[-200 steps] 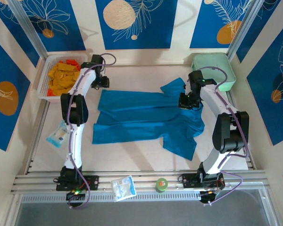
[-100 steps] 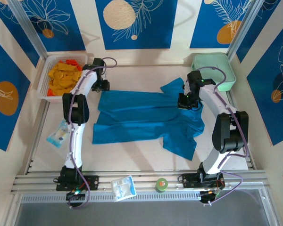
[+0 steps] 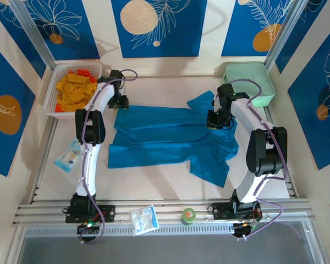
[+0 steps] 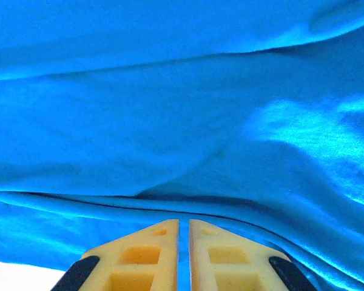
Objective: Fold and stack the t-shirts
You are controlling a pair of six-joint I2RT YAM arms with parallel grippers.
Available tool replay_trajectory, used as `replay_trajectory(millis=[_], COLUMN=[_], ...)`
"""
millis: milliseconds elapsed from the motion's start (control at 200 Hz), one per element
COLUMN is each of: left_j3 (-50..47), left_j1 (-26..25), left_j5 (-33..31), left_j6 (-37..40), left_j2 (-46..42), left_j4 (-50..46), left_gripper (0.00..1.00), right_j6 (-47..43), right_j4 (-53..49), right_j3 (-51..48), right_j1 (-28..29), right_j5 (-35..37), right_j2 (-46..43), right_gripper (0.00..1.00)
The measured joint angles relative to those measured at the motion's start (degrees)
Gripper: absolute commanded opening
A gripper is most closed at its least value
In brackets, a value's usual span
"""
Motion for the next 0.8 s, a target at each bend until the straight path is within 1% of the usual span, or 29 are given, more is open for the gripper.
replay_trajectory(millis=[70, 150, 300, 495, 665, 800], left_j3=[0.0, -0.4, -5.9, -15.4, -24.1, -27.3], left_j1=[0.0, 0.0, 0.0, -0.2, -0.7, -1.0], left_j5=[0.1, -0.1, -0.3, -0.3, -0.2, 0.2], left_j6=[0.3, 1.2, 0.4, -1.6, -3.5, -4.1], left_j2=[0.0, -0.1, -3.1, -8.6, -14.6, -17.8], left_j4=[0.1, 0.6, 4.2, 7.3, 9.3, 11.2], left_gripper=[0.17, 0.0, 0.0, 0.0, 0.0, 0.0], right_j6=[0.0, -0.1, -0.1, -1.3, -3.1, -4.9], right_j4=[0.0, 0.2, 0.2, 1.1, 1.0, -1.6], right_j3=[0.0, 0.5, 4.9, 17.5, 31.0, 44.4], right_j1=[0.0, 0.0, -0.3, -2.4, -4.5, -5.4], right_j5=[0.0, 0.1, 0.9, 2.2, 4.0, 6.3], right_j2=[0.1, 0.7, 4.1, 12.6, 23.8, 34.8], right_gripper=[0.15, 0.22, 0.3, 0.41, 0.46, 0.48])
